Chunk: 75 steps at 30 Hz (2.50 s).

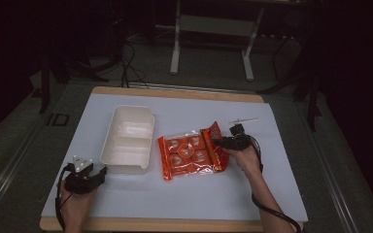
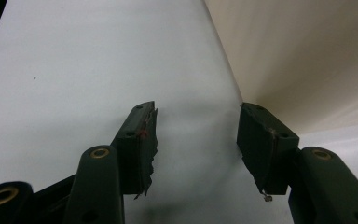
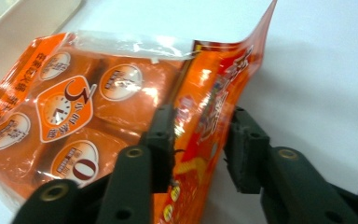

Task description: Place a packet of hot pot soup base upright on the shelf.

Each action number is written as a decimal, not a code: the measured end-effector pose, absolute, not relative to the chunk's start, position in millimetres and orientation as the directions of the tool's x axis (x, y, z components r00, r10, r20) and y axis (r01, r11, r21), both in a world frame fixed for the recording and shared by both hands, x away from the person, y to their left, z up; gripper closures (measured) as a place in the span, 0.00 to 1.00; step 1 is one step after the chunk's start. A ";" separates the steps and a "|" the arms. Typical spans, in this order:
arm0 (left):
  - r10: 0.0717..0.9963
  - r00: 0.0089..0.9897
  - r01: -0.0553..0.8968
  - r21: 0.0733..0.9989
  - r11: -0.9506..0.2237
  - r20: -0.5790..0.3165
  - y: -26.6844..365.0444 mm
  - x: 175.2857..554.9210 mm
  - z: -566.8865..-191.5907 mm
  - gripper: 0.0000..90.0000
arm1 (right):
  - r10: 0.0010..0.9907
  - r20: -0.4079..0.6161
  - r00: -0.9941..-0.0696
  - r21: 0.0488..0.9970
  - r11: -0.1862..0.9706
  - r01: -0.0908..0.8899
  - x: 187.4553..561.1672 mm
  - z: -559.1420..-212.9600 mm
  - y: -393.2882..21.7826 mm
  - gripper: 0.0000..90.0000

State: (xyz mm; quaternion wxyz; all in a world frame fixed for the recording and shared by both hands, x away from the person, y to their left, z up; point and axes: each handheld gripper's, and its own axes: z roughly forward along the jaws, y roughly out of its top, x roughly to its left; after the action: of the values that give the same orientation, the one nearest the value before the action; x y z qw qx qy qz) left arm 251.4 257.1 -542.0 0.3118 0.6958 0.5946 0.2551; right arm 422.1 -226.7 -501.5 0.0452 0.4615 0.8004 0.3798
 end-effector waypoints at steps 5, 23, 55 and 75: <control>0.987 0.163 0.668 0.738 -0.097 -0.017 257.3 251.2 -541.8 0.53 | 0.782 0.261 -0.566 0.599 0.328 0.730 434.9 -500.7 -215.9 0.76; 0.986 0.164 0.667 0.738 -0.099 -0.016 257.2 251.3 -541.8 0.53 | 0.797 0.213 -0.565 0.440 0.438 0.784 448.4 -507.9 -185.9 0.94; 0.986 0.164 0.667 0.738 -0.098 -0.017 257.2 251.0 -541.8 0.53 | 0.771 0.133 -0.623 0.519 0.481 0.707 437.6 -454.9 -180.5 1.00; 0.986 0.164 0.668 0.738 -0.101 -0.014 257.2 250.8 -541.7 0.53 | 0.750 0.066 -0.658 0.553 0.521 0.650 424.9 -389.7 -184.0 1.00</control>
State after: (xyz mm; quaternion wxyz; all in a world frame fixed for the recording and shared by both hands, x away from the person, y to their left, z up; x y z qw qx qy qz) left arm 250.8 257.2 -541.7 0.3115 0.6964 0.5938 0.2557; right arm 424.9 -184.0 -389.7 0.0906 0.4037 0.8673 0.2766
